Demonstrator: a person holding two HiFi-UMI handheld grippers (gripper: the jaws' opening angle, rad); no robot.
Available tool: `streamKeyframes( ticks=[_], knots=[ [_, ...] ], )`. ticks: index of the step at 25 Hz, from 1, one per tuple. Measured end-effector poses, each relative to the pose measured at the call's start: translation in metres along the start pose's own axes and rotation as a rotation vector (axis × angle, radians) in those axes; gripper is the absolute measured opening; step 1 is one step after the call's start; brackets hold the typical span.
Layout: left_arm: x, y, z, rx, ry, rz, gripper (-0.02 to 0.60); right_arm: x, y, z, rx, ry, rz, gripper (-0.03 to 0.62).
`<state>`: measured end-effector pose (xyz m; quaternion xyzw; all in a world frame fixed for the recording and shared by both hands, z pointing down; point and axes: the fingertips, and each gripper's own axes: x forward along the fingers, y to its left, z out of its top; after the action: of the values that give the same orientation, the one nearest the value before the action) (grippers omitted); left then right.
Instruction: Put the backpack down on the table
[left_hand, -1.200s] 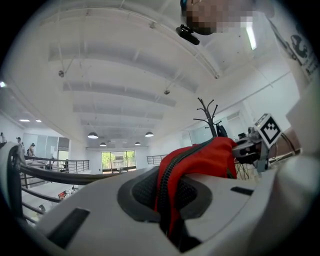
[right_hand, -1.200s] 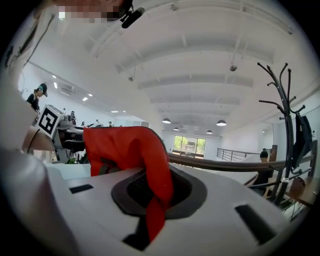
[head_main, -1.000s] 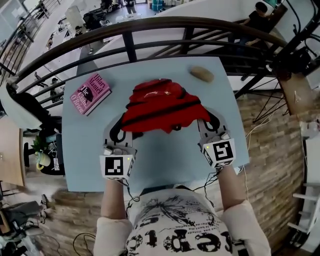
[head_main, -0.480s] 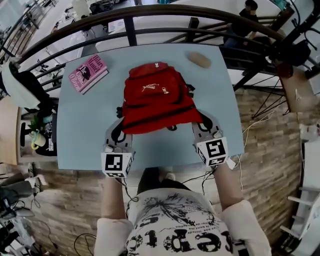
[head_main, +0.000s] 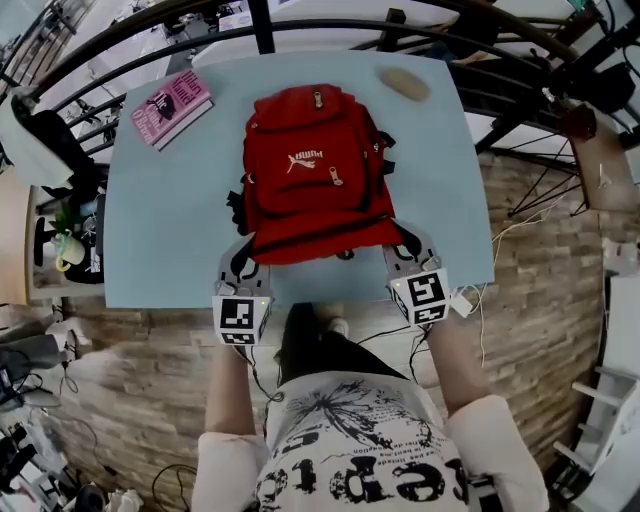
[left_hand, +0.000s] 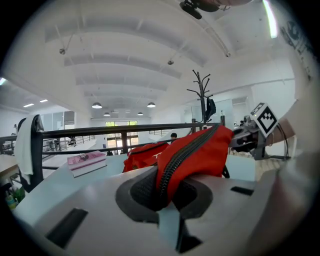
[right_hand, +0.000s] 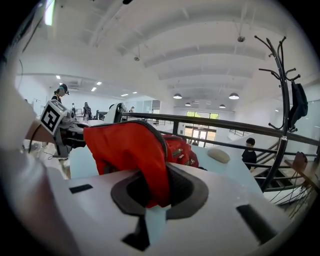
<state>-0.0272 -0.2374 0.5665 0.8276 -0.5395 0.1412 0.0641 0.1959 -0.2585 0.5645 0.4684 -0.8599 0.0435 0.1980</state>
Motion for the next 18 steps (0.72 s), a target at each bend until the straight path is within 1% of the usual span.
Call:
streamKeyframes(
  ticks=[5, 7, 10, 13, 15, 18],
  knots=[
    [0.003, -0.007, -0.041, 0.03, 0.029, -0.006, 0.026, 0.0, 0.01, -0.044, 0.004, 0.052, 0.019, 0.031],
    [-0.001, -0.014, -0.052, 0.04, 0.039, -0.008, 0.026, -0.002, 0.015, -0.058, 0.004, 0.051, 0.02, 0.031],
    [-0.003, -0.02, -0.066, 0.041, 0.023, -0.001, 0.026, -0.001, 0.018, -0.077, 0.04, 0.044, 0.026, 0.031],
    [0.0, -0.021, -0.078, 0.013, 0.001, 0.012, 0.026, 0.003, 0.019, -0.09, 0.059, 0.038, 0.028, 0.035],
    [0.0, -0.024, -0.084, -0.029, 0.001, 0.01, 0.026, 0.004, 0.02, -0.097, 0.069, 0.033, 0.026, 0.04],
    [0.001, -0.027, -0.086, -0.077, -0.032, 0.021, 0.026, 0.004, 0.021, -0.107, 0.09, 0.028, 0.025, 0.049]
  ],
)
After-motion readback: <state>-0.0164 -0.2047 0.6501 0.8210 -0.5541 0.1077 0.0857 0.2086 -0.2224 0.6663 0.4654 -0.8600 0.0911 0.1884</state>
